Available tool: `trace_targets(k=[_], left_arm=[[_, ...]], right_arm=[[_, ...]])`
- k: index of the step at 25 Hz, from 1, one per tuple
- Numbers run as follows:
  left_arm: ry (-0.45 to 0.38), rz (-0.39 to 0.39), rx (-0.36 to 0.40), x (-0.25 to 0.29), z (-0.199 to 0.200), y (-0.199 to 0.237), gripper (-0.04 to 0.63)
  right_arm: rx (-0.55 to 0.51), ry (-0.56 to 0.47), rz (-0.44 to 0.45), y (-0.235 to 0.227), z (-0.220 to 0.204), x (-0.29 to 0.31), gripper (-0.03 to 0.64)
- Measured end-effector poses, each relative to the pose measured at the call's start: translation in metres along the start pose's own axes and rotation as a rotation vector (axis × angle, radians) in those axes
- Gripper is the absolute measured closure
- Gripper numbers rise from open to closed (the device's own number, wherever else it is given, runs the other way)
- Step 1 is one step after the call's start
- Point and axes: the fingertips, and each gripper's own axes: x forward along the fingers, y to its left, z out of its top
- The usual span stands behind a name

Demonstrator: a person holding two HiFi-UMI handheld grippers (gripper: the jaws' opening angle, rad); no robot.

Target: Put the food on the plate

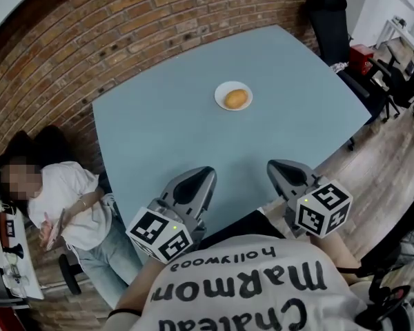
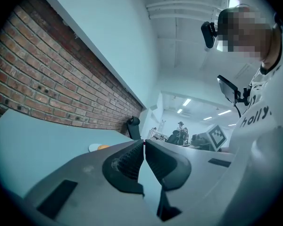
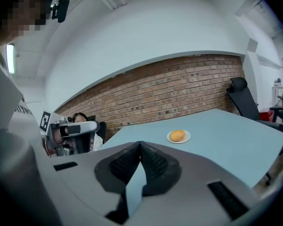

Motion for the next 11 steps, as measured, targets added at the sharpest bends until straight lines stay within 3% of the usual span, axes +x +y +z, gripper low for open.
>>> trace_targets(k=[11], left_arm=[[0.015, 0.005, -0.004, -0.009, -0.007, 0.01, 0.578]], right_arm=[[-0.02, 0.013, 0.005, 0.012, -0.002, 0.01, 0.609]])
